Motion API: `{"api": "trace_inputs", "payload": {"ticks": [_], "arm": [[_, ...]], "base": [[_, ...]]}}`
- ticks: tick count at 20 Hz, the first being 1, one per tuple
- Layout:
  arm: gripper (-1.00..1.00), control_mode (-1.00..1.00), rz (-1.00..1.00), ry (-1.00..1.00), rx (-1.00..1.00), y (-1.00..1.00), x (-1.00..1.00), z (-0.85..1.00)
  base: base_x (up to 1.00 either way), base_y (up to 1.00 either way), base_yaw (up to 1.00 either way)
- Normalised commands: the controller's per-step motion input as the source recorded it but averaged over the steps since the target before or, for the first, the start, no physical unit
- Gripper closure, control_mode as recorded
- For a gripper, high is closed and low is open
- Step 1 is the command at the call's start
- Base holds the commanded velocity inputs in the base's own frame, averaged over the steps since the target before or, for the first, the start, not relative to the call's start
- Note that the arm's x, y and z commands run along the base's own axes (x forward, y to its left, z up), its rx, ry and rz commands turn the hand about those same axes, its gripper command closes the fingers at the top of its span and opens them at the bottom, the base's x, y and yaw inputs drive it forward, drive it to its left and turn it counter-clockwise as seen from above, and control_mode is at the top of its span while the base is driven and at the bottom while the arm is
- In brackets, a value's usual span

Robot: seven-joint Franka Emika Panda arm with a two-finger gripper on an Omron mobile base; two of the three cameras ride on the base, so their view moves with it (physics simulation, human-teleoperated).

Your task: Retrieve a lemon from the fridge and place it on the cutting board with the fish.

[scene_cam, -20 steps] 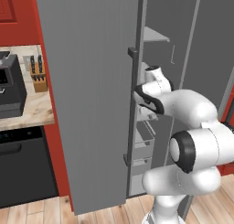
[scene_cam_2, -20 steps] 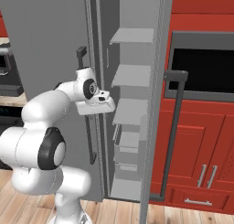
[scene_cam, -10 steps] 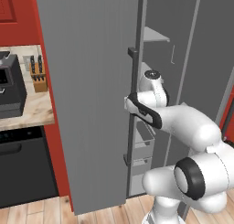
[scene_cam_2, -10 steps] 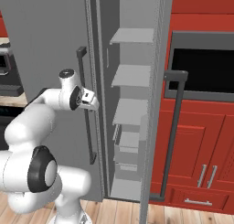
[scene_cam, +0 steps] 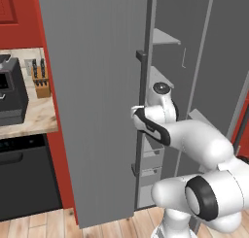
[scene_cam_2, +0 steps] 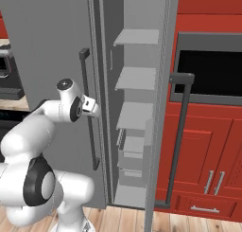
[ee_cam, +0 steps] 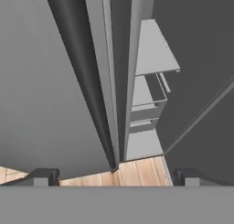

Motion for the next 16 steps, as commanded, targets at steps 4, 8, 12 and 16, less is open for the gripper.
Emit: {"api": "trace_inputs", "payload": {"ticks": [4, 8, 12, 16], "arm": [[-1.0, -1.0, 0.08, -0.01, 0.0, 0.0, 0.06, 0.02], [-1.0, -1.0, 0.12, -0.15, 0.0, 0.02, 0.0, 0.16], [-1.0, -1.0, 0.12, -0.18, -0.01, 0.09, 0.0, 0.35], [-1.0, -1.0, 0.01, -0.03, -0.1, 0.19, 0.01, 0.36]], "base": [[0.0, 0.0, 0.0], [0.0, 0.0, 0.0], [0.0, 0.0, 0.0], [0.0, 0.0, 0.0]]}}
